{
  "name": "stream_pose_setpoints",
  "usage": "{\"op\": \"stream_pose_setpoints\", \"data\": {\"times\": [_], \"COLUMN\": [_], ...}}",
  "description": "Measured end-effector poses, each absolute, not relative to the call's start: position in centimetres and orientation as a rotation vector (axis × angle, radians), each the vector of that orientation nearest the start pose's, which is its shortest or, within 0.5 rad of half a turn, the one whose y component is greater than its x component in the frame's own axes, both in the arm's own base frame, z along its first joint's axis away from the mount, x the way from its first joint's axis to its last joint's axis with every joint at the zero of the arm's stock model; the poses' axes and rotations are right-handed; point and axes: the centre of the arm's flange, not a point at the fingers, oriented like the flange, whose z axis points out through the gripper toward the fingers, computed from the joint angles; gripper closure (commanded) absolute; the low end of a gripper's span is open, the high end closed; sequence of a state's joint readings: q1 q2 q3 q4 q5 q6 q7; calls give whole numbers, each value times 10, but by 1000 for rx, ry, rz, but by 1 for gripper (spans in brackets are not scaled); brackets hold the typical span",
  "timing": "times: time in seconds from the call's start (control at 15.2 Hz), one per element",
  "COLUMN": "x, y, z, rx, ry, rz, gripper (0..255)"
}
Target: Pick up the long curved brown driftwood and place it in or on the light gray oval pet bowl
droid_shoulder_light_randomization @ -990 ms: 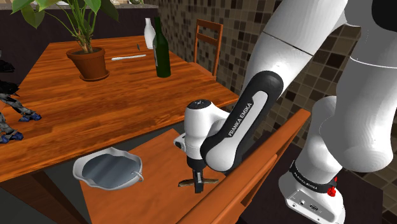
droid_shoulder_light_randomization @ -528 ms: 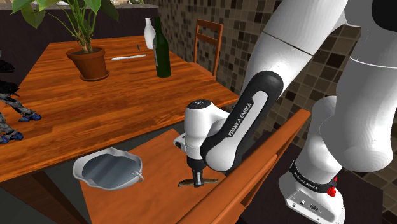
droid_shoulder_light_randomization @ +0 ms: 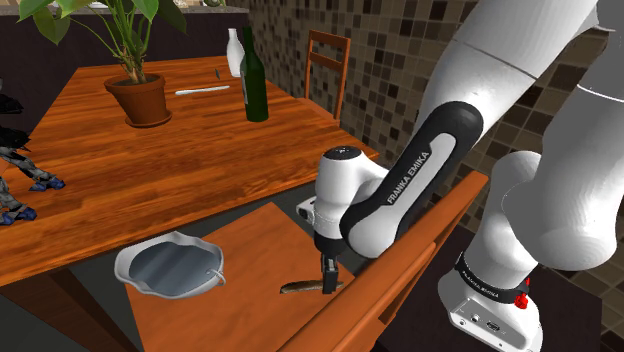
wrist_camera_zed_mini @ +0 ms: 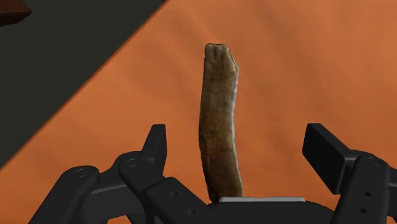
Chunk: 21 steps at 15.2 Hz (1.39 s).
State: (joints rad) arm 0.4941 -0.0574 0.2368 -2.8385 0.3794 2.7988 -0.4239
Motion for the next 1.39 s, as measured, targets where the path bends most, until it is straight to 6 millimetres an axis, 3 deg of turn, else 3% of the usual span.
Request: {"op": "stream_pose_setpoints", "data": {"times": [0.53, 0.92, 0.99, 1.39], "x": [281, 281, 281, 284], "y": [222, 223, 223, 220], "z": [182, 177, 177, 179], "rx": [-2802, -2802, -2802, -2809], "ry": [-1142, -1142, -1142, -1126], "rz": [-11, -12, -12, -22], "gripper": [0, 0, 255, 255]}}
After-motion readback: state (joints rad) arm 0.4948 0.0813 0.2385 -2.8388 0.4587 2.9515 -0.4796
